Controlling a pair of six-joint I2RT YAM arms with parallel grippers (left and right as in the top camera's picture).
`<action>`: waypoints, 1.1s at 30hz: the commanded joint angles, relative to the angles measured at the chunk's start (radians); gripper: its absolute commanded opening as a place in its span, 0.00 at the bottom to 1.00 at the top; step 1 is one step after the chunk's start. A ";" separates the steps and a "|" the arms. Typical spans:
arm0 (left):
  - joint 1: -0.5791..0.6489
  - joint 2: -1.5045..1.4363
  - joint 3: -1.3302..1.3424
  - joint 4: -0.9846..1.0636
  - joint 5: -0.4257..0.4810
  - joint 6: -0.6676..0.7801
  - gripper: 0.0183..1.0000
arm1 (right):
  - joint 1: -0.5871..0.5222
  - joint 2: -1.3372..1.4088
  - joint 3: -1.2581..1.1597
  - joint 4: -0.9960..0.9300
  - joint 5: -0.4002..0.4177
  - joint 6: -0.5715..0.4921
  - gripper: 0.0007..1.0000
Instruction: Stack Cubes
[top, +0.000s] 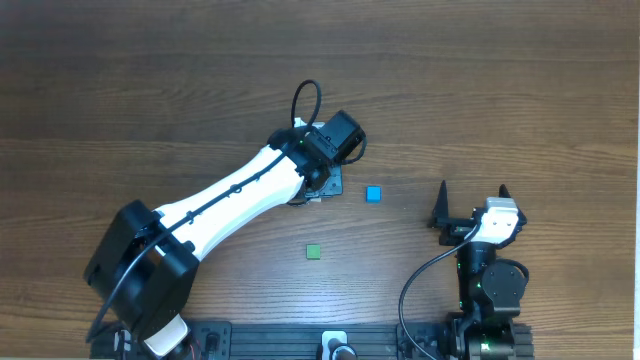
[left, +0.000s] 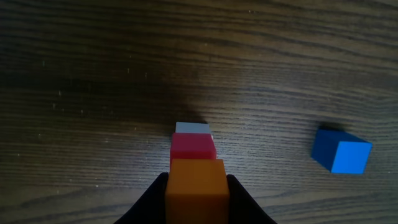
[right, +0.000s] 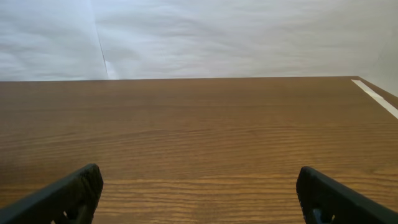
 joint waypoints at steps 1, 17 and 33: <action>0.005 0.013 0.002 0.002 -0.015 -0.010 0.09 | -0.005 -0.001 -0.004 -0.002 0.013 0.005 0.99; 0.005 0.030 0.002 -0.001 -0.015 -0.010 0.11 | -0.005 -0.001 -0.004 -0.002 0.013 0.005 0.99; 0.005 0.044 0.002 -0.005 -0.016 -0.010 0.16 | -0.005 -0.001 -0.004 -0.002 0.013 0.005 0.99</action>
